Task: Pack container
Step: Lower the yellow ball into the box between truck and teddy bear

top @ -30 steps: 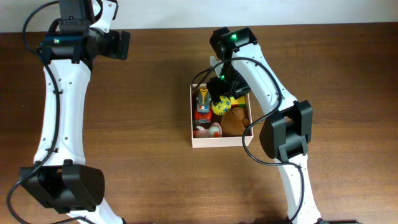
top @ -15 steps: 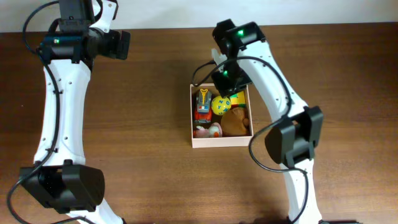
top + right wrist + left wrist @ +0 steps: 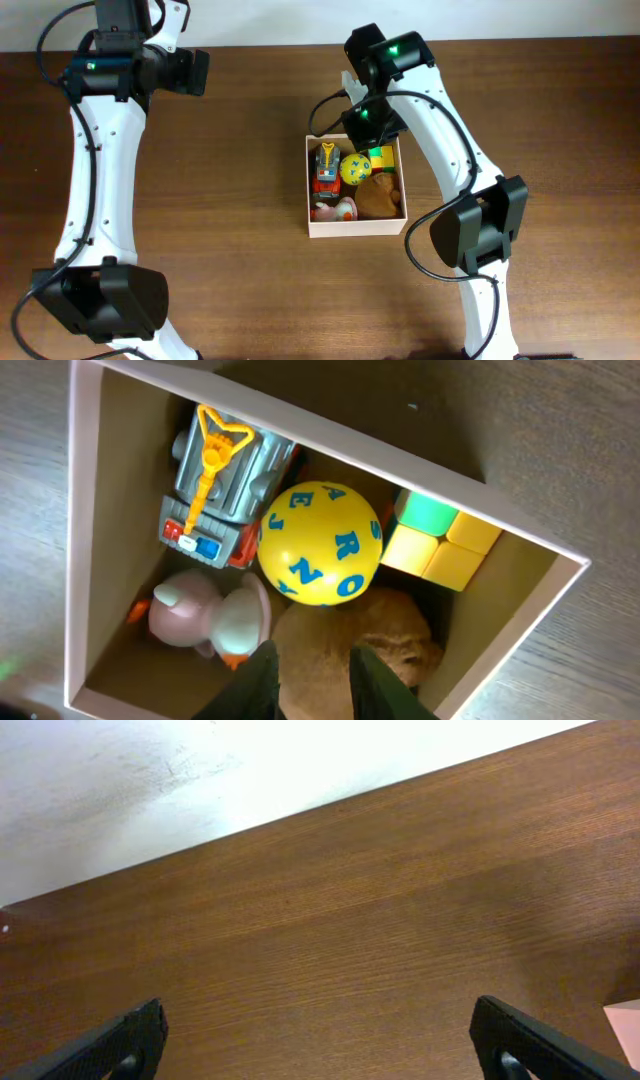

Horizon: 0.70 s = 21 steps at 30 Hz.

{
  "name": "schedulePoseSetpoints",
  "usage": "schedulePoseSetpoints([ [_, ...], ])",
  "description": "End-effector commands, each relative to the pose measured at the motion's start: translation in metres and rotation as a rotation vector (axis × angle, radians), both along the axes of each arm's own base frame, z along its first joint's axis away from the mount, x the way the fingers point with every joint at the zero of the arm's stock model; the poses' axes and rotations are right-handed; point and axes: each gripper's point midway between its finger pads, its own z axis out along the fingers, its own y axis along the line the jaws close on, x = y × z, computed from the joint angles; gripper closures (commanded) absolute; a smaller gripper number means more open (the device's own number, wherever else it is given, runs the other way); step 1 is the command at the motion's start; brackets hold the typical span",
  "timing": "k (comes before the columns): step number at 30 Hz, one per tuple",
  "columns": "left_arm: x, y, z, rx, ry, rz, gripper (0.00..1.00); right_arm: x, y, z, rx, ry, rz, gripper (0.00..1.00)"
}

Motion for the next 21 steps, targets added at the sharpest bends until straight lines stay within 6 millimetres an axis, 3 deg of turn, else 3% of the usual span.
schedulePoseSetpoints([
  [1, 0.001, -0.001, 0.01, -0.005, -0.025, 0.007, 0.01, -0.009, 0.006, -0.007, 0.011, 0.029, 0.015, 0.73],
  [9, 0.001, -0.001, 0.01, -0.005, -0.025, 0.007, 0.01, -0.017, 0.005, -0.027, 0.005, 0.082, 0.015, 0.73],
  [21, 0.001, -0.001, 0.01, -0.005, -0.025, 0.007, 0.01, -0.015, 0.011, -0.04, 0.033, 0.08, 0.015, 0.73],
])
